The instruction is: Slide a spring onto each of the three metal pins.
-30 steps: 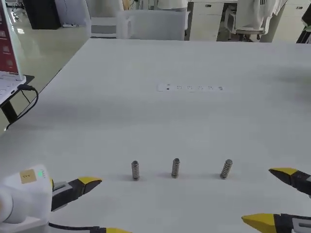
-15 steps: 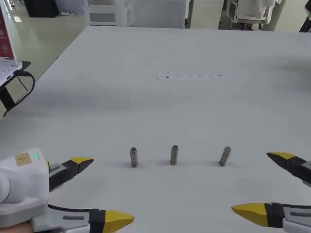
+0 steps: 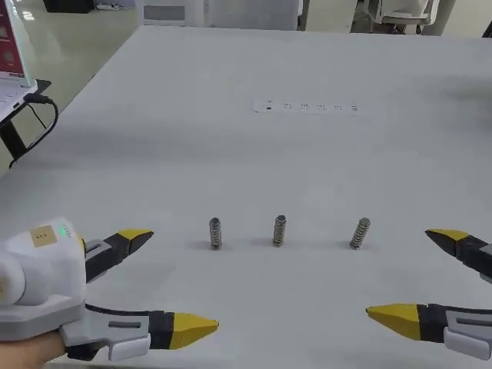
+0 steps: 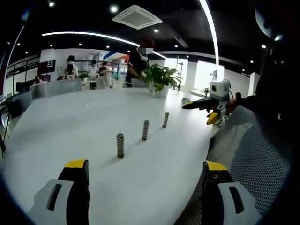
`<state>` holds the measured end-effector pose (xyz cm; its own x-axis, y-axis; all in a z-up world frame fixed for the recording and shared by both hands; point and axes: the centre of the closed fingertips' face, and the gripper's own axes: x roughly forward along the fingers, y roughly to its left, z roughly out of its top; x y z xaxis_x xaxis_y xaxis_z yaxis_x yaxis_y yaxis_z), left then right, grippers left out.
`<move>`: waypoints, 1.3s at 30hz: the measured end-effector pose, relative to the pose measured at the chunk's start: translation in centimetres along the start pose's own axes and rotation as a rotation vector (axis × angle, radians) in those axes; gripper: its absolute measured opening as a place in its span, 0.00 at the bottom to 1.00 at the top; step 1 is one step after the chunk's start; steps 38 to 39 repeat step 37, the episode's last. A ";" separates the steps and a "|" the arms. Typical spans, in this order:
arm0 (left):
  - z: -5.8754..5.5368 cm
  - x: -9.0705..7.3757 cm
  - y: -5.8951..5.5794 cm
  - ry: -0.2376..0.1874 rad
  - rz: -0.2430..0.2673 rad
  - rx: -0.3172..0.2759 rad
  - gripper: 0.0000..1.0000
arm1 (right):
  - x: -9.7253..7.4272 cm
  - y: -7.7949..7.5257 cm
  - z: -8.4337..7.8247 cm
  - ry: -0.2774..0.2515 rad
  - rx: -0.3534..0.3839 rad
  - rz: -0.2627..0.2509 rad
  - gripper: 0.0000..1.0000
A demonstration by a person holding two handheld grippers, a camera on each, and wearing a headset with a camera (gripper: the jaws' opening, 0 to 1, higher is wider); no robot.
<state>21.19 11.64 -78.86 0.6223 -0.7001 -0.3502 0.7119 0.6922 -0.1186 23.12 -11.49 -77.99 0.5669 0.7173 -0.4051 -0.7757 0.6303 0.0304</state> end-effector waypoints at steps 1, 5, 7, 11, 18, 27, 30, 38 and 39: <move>-0.1 0.0 0.0 0.003 0.002 -0.001 0.98 | -0.1 0.0 -0.1 0.003 0.001 0.001 0.97; -0.3 0.1 -0.2 0.014 -0.005 -0.002 0.98 | -0.2 -0.1 -0.2 0.011 0.002 -0.004 0.97; -0.4 0.2 -0.4 0.022 -0.008 0.006 0.98 | -0.3 -0.2 -0.1 0.008 0.004 -0.007 0.97; -0.6 0.2 -0.6 0.034 -0.012 0.002 0.98 | -0.3 -0.2 -0.2 0.012 0.005 -0.007 0.97; -0.7 0.4 -0.5 0.043 -0.015 -0.003 0.98 | -0.6 -0.6 -0.4 0.017 0.014 -0.019 0.96; -0.9 0.5 -0.4 0.056 -0.004 -0.012 0.98 | -0.5 -1.1 -0.5 0.021 0.013 -0.008 0.96; -0.8 0.4 -0.2 0.054 0.011 -0.013 0.98 | -0.2 -1.4 -0.5 0.024 0.010 -0.001 0.96; -0.9 0.3 -0.1 0.061 0.022 -0.011 0.97 | 0.2 -1.4 -0.3 0.025 0.001 0.016 0.95; -0.9 0.3 -0.1 0.061 0.022 -0.011 0.97 | 0.2 -1.4 -0.3 0.025 0.001 0.016 0.95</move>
